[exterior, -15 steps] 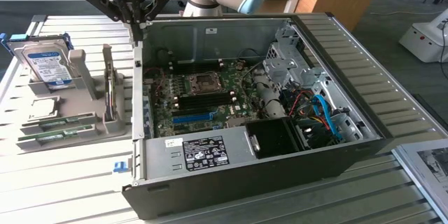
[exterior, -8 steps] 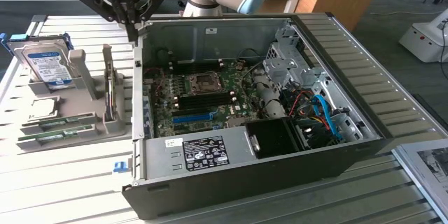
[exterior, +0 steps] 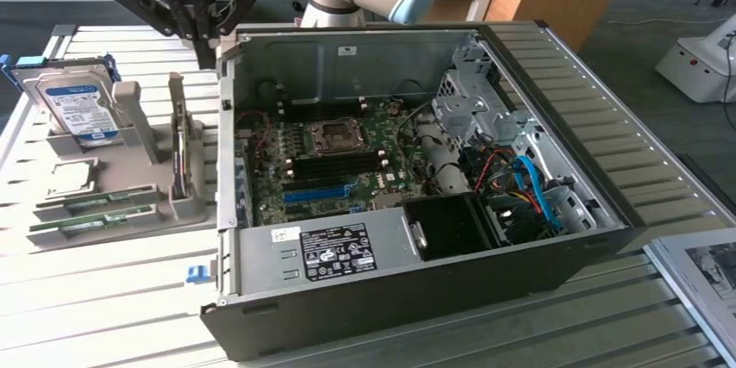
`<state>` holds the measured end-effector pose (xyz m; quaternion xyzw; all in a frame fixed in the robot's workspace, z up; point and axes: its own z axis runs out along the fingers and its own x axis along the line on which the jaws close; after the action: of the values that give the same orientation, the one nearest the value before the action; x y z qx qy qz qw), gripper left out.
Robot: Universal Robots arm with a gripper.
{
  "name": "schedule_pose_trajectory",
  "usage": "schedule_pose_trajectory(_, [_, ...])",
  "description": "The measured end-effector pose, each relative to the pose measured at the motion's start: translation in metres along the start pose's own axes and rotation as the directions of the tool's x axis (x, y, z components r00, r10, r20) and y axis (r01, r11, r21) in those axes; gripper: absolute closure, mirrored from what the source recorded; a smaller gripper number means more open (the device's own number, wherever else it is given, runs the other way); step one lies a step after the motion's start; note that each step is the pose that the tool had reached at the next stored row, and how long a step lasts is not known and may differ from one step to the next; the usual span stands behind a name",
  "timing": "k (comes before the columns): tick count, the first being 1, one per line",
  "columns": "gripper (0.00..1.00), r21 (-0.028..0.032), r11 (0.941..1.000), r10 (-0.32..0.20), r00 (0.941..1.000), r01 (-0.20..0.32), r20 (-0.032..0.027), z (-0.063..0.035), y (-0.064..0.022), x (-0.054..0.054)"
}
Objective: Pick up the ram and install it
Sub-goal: 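Reach for the ram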
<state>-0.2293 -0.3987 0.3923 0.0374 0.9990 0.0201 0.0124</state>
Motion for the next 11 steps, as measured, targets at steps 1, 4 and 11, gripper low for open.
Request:
schedule_pose_trajectory(1, [0.90, 0.0002, 1.0000, 0.000, 1.0000, 0.000, 0.0000, 0.0000, -0.0001, 0.002])
schedule_pose_trajectory(4, [0.90, 0.0009, 1.0000, 0.000, 1.0000, 0.000, -0.0001, -0.0001, -0.0005, 0.007])
schedule_pose_trajectory(11, [0.90, 0.0020, 1.0000, 0.000, 1.0000, 0.000, 0.0000, -0.0003, -0.0015, 0.020])
